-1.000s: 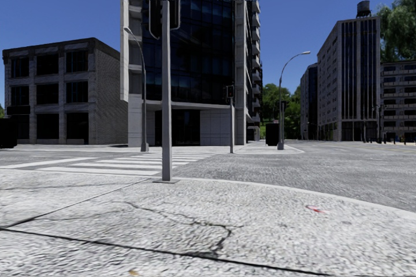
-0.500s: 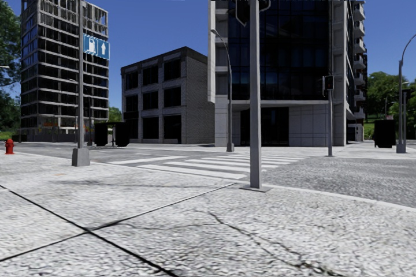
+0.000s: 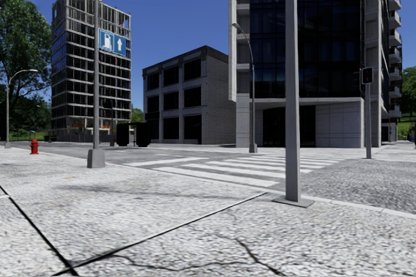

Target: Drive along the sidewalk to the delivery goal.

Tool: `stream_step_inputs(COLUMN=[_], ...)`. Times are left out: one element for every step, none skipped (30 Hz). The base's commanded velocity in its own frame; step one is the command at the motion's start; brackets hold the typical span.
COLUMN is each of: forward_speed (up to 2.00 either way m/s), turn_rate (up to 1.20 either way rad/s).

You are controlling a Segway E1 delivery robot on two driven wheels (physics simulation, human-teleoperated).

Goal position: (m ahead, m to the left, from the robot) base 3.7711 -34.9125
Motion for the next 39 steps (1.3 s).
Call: stream_step_inputs(forward_speed=[2.0, 2.0, 2.0, 2.0, 2.0, 2.0, 2.0, 2.0, 2.0, 2.0, 2.0, 2.0, 2.0, 2.0, 2.0, 2.0, 2.0, 2.0, 2.0, 2.0, 2.0, 2.0, 2.0, 2.0, 2.0, 2.0, 2.0, 2.0, 2.0, 2.0, 2.0, 2.0, 2.0, 2.0, 2.0, 2.0, 2.0, 2.0, 2.0], turn_rate=[0.0, 0.0, 0.0, 0.0, 0.0, 0.0, 0.0, 0.0, 0.0, 0.0, 0.0, 0.0, 0.0, 0.0, 0.0, 0.0, 0.0, 0.0, 0.0, 0.0, 0.0, 0.0, 0.0, 0.0, 0.0, 0.0, 0.0, 0.0, 0.0, 0.0, 0.0, -0.02, -0.08, -0.1, -0.1, -0.1, -0.1, -0.19, -0.26])
